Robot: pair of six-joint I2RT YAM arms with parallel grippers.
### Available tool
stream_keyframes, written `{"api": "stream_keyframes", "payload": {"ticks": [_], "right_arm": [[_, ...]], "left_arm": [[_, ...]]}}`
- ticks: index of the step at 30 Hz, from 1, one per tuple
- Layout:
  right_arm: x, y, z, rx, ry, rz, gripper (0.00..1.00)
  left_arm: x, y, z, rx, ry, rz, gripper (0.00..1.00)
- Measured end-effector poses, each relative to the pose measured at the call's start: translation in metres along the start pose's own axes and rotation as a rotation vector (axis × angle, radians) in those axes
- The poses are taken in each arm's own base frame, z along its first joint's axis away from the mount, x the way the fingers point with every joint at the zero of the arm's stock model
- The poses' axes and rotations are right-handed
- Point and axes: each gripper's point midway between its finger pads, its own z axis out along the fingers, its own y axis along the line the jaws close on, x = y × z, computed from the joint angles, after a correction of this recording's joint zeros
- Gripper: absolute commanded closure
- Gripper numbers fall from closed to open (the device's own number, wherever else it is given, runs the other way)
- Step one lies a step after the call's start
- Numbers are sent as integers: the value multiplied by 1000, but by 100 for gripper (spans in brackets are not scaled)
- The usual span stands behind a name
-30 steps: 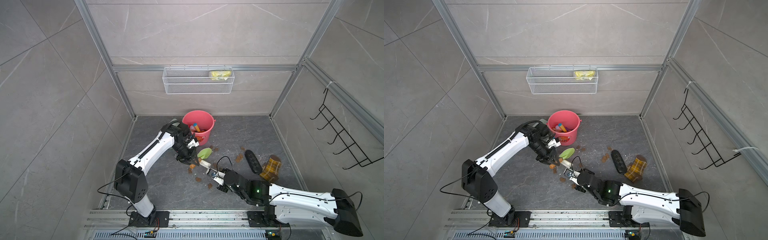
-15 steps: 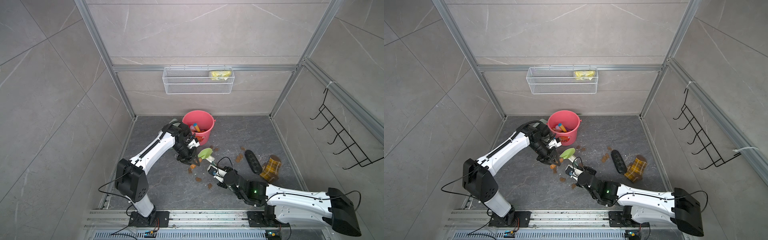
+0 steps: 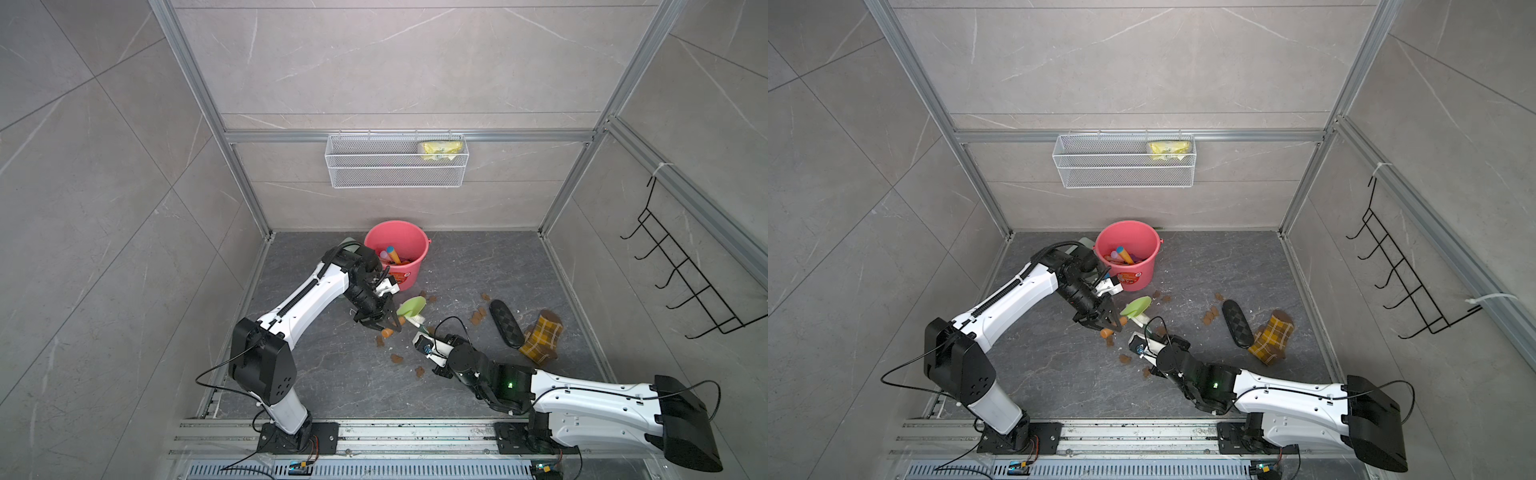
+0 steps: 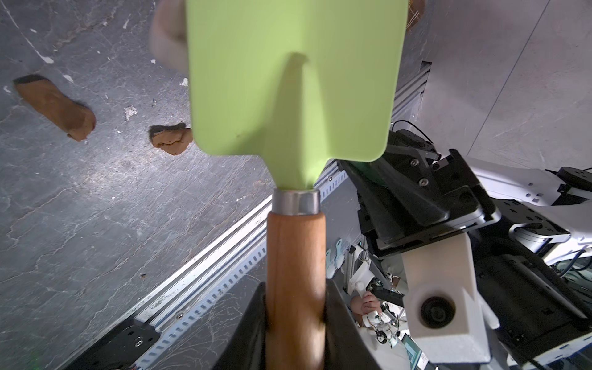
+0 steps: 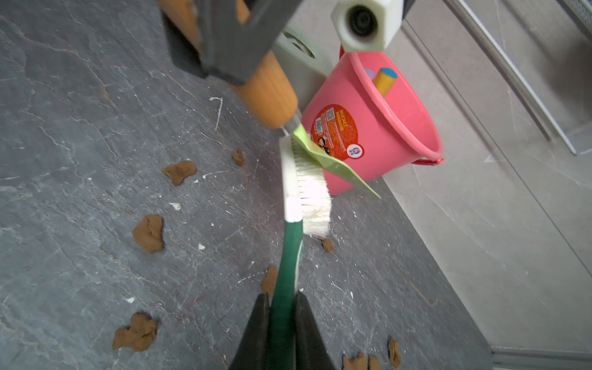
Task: Brush the soil off the hand trowel and place it into the bucket
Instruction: Brush off the soil from the hand trowel.
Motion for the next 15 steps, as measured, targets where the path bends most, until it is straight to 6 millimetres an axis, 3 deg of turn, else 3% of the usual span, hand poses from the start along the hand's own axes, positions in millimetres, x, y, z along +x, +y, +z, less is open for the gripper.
{"api": "stream_keyframes", "payload": {"ticks": [7,15], "right_arm": [[2,-7,3,45,14,-16,100],[26,-40,8,160,104,60,100]], "left_arm": [[1,-3,-1,14,-3,6,100],[4,-3,-2,13,-5,7,100]]}}
